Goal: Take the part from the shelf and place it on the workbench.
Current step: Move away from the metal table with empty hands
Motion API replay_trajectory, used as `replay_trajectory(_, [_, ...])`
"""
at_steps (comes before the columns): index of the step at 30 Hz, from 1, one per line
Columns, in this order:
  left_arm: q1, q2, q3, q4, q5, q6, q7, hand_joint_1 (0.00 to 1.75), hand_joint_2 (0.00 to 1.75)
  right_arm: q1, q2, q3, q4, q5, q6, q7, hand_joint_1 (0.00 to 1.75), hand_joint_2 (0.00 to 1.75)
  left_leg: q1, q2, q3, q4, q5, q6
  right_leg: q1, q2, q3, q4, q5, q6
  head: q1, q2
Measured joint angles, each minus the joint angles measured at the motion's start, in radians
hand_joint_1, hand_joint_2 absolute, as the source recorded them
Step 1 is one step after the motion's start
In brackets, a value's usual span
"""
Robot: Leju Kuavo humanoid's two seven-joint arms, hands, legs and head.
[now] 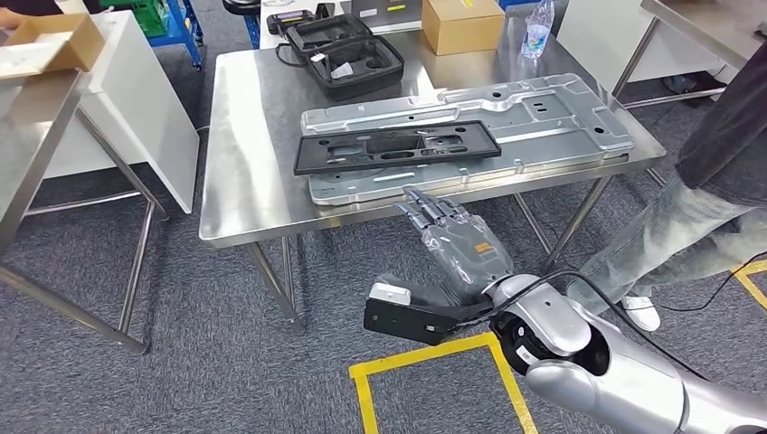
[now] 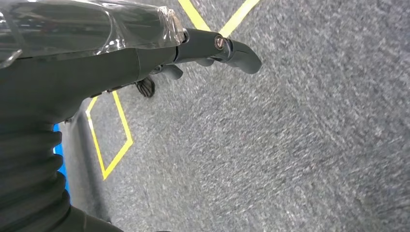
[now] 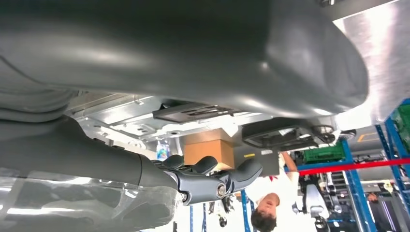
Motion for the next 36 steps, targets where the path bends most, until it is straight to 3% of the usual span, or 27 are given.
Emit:
replay_trajectory(2, [-0.001,-0.001,0.0,0.0,0.0,-0.001,0.0,0.0,1.75,0.001,0.0,0.0,0.002,0.0,0.0,0.0,0.0,0.0,0.005,0.002,-0.015,-0.007,0.022,0.006,-0.001,0.001,-0.031,0.075,-0.074,0.008,0.001,0.0])
replay_trajectory(4, [0.0,-0.003,0.0,0.0,0.0,-0.001,0.001,0.0,1.75,0.003,0.0,0.001,0.005,0.0,-0.001,0.0,0.0,0.0,0.005,0.003,-0.037,-0.006,0.04,0.01,-0.002,0.001,-0.073,0.213,-0.166,0.015,0.002,0.0])
replay_trajectory(5, [0.0,-0.003,0.0,0.0,0.0,-0.002,0.001,0.0,1.75,0.005,0.0,0.001,0.006,0.0,-0.001,0.0,0.0,0.0,0.005,0.003,-0.048,-0.005,0.049,0.009,-0.002,0.001,-0.084,0.27,-0.185,0.018,0.002,0.0])
replay_trajectory(6, [0.0,-0.003,0.0,0.0,0.0,-0.002,0.002,0.0,1.75,0.006,0.0,0.002,0.008,0.0,-0.001,0.0,0.0,0.0,0.005,0.003,-0.06,-0.004,0.058,0.008,-0.004,0.001,-0.08,0.297,-0.181,0.021,0.003,0.0])
replay_trajectory(7, [0.0,-0.003,0.0,0.0,0.0,-0.002,0.003,0.0,1.75,0.007,0.0,0.002,0.009,0.0,-0.001,0.0,0.0,0.0,0.006,0.003,-0.073,-0.001,0.067,0.006,-0.006,0.001,-0.058,0.288,-0.159,0.023,0.003,0.0])
replay_trajectory(9, [0.0,-0.003,0.0,0.0,0.0,-0.002,0.003,0.0,1.75,0.006,0.0,0.002,0.01,0.0,-0.002,0.0,0.0,0.0,0.008,0.003,-0.098,0.011,0.079,-0.002,-0.012,0.001,0.035,0.172,-0.112,0.027,0.003,0.0])
replay_trajectory(11, [0.0,-0.003,0.0,0.0,0.0,-0.002,0.003,0.0,1.75,0.006,0.0,0.002,0.011,0.0,-0.003,0.0,0.0,0.0,0.007,0.002,-0.119,0.029,0.087,-0.012,-0.011,0.003,0.122,0.04,-0.112,0.024,0.003,0.0])
replay_trajectory(12, [0.0,-0.003,0.001,0.0,0.0,-0.002,0.004,0.0,1.75,0.006,0.001,0.001,0.011,0.0,-0.004,0.0,0.0,0.0,0.006,0.002,-0.127,0.035,0.092,-0.017,-0.008,0.004,0.139,0.007,-0.121,0.018,0.003,0.0])
replay_trajectory(15, [0.004,-0.004,0.001,0.0,0.0,-0.002,0.005,0.0,1.75,0.007,0.001,0.002,0.012,0.0,-0.006,0.0,0.0,0.0,0.013,0.001,-0.148,0.046,0.098,-0.036,-0.003,0.003,0.122,-0.005,-0.109,-0.012,0.002,0.0])
replay_trajectory(16, [0.005,-0.005,0.001,0.0,0.0,-0.002,0.005,0.0,1.75,0.007,0.002,0.003,0.013,0.0,-0.006,0.0,0.0,0.0,0.016,0.001,-0.16,0.069,0.074,-0.041,-0.003,0.002,0.112,-0.006,-0.099,-0.023,0.001,0.0])
replay_trajectory(17, [0.006,-0.005,0.001,0.0,0.0,-0.002,0.005,0.0,1.75,0.007,0.002,0.003,0.013,0.0,-0.006,0.0,0.0,0.0,0.018,0.001,-0.178,0.114,0.031,-0.046,-0.005,0.001,0.1,-0.007,-0.089,-0.031,0.0,0.0])
replay_trajectory(19, [0.007,-0.006,0.002,0.0,0.0,-0.003,0.006,0.0,1.75,0.007,0.003,0.004,0.013,0.001,-0.006,0.0,0.0,0.0,0.019,0.001,-0.22,0.253,-0.069,-0.054,-0.003,0.0,0.075,-0.006,-0.068,-0.037,-0.001,0.0])
replay_trajectory(20, [0.006,-0.007,0.002,0.0,0.0,-0.003,0.006,0.0,1.75,0.007,0.003,0.006,0.014,0.001,-0.006,0.0,0.0,0.0,0.02,0.001,-0.233,0.317,-0.099,-0.056,-0.003,0.0,0.062,-0.006,-0.059,-0.037,-0.002,0.0])
replay_trajectory(21, [0.006,-0.007,0.002,0.0,0.0,-0.003,0.006,0.0,1.75,0.007,0.004,0.008,0.014,0.001,-0.005,0.0,0.0,0.0,0.02,0.001,-0.232,0.352,-0.106,-0.056,-0.003,0.0,0.049,-0.005,-0.049,-0.037,-0.002,0.0])
replay_trajectory(22, [0.006,-0.007,0.002,0.0,0.0,-0.003,0.006,0.0,1.75,0.007,0.004,0.01,0.014,0.001,-0.005,0.0,0.0,0.0,0.02,0.001,-0.212,0.349,-0.093,-0.055,-0.002,0.001,0.037,-0.005,-0.04,-0.036,-0.002,0.0])
replay_trajectory(23, [0.005,-0.007,0.002,0.0,0.0,-0.003,0.006,0.0,1.75,0.007,0.004,0.011,0.014,0.001,-0.005,0.0,0.0,0.0,0.019,0.0,-0.173,0.305,-0.067,-0.052,-0.002,0.001,0.027,-0.005,-0.031,-0.034,-0.002,0.0])
replay_trajectory(25, [0.002,-0.007,0.002,0.0,0.0,-0.003,0.006,0.0,1.75,0.006,0.005,0.011,0.014,0.002,-0.005,0.0,0.0,0.0,0.014,0.0,-0.06,0.147,-0.031,-0.039,0.0,0.001,0.011,-0.004,-0.015,-0.028,-0.002,0.0])
replay_trajectory(27, [-0.001,-0.006,0.002,0.0,0.0,-0.003,0.005,0.0,1.75,0.005,0.005,0.011,0.014,0.004,-0.005,0.0,0.0,0.0,0.007,-0.001,0.013,0.029,-0.031,-0.027,0.001,-0.001,0.003,-0.005,0.001,-0.019,-0.002,0.0])
replay_trajectory(29, [0.0,-0.006,0.002,0.0,0.0,-0.003,0.005,0.0,1.75,0.004,0.006,0.011,0.014,0.007,-0.005,0.0,0.0,0.0,0.004,-0.001,0.016,0.003,-0.028,-0.017,0.0,-0.002,-0.001,-0.009,0.018,-0.006,-0.001,0.0])
replay_trajectory(30, [0.001,-0.006,0.002,0.0,0.0,-0.003,0.005,0.0,1.75,0.004,0.006,0.011,0.014,0.009,-0.005,0.0,0.0,0.0,0.004,0.0,0.01,0.001,-0.017,-0.011,-0.001,-0.001,-0.005,-0.008,0.017,0.0,-0.002,0.0])
replay_trajectory(31, [0.0,-0.006,0.002,0.0,0.0,-0.003,0.005,0.0,1.75,0.004,0.006,0.01,0.014,0.011,-0.006,0.0,0.0,0.0,0.006,0.001,0.003,-0.002,-0.006,-0.004,-0.002,0.0,-0.013,0.008,-0.003,0.005,-0.001,0.0])
replay_trajectory(32, [-0.001,-0.007,0.002,0.0,0.0,-0.003,0.005,0.0,1.75,0.004,0.006,0.01,0.014,0.012,-0.006,0.0,0.0,0.0,0.008,0.002,-0.006,-0.006,0.007,0.003,-0.002,0.001,-0.027,0.044,-0.04,0.008,0.0,0.0])
replay_trajectory(34, [0.0,-0.007,0.002,0.0,0.0,-0.003,0.005,0.0,1.75,0.004,0.006,0.011,0.015,0.012,-0.006,0.0,0.0,0.0,0.009,0.004,-0.029,-0.006,0.029,0.011,-0.003,0.001,-0.067,0.174,-0.143,0.011,0.002,0.0])
replay_trajectory(35, [0.0,-0.008,0.002,0.0,0.0,-0.003,0.005,0.0,1.75,0.006,0.006,0.012,0.015,0.012,-0.006,0.0,0.0,0.0,0.008,0.004,-0.042,-0.005,0.039,0.012,-0.003,0.001,-0.082,0.242,-0.176,0.013,0.002,0.0])
replay_trajectory(36, [0.001,-0.008,0.002,0.0,0.0,-0.003,0.005,0.0,1.75,0.007,0.006,0.013,0.016,0.012,-0.006,0.0,0.0,0.0,0.007,0.004,-0.055,-0.003,0.049,0.011,-0.003,0.001,-0.086,0.289,-0.187,0.015,0.002,0.0])
